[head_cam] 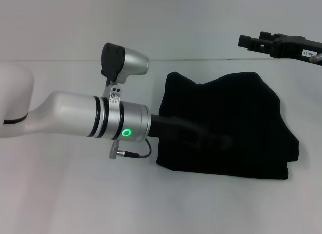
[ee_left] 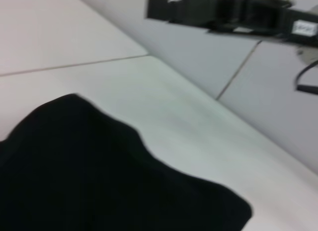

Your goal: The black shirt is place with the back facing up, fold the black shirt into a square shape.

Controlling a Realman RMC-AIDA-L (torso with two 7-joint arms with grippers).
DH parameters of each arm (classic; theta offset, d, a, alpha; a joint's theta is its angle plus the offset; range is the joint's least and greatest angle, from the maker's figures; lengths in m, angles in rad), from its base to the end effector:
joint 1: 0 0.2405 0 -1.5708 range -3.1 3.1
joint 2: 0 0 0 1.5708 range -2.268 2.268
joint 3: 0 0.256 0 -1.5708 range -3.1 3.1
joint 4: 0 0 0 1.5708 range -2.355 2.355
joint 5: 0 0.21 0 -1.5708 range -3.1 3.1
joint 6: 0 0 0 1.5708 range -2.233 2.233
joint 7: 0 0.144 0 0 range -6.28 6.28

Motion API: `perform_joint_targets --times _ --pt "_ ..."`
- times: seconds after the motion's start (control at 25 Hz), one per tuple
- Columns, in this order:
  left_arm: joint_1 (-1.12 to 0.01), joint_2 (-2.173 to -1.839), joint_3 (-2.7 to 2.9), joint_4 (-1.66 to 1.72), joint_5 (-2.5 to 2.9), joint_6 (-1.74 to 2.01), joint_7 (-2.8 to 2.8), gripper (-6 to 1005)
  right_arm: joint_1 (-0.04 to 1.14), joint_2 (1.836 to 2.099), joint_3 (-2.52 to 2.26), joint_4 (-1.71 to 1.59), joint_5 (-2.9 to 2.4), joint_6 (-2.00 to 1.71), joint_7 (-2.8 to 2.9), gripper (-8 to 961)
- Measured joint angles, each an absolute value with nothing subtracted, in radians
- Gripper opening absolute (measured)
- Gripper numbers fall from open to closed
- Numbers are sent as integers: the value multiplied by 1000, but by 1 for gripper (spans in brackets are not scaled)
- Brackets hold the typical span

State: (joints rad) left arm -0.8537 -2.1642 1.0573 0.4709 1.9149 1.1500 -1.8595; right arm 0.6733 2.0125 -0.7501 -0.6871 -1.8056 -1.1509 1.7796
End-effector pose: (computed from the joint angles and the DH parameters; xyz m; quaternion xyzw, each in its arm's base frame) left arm -0.1563 0.3810 -0.1036 -0.9233 -0.3418 -0.1682 0.0500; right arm 0.2275 0.4291 0.0522 -0.8478 0.3462 0.2930 0.2748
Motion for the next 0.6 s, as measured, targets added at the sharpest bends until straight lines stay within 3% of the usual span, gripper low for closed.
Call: perform_joint_targets --times 0.12,0.4,0.6 --pt "-832 -2153 1050 478 1916 1134 -1892 875 673 2013 -750 -687 -1806 -1150 1779 882" --pt "-773 -2090 930 538 1981 1197 -2101 874 673 2012 -750 -687 -1805 -1150 1781 874" --pt "-757 -2071 760 541 2109 1267 -2178 875 673 2010 -750 -687 -1805 -1149 1781 868"
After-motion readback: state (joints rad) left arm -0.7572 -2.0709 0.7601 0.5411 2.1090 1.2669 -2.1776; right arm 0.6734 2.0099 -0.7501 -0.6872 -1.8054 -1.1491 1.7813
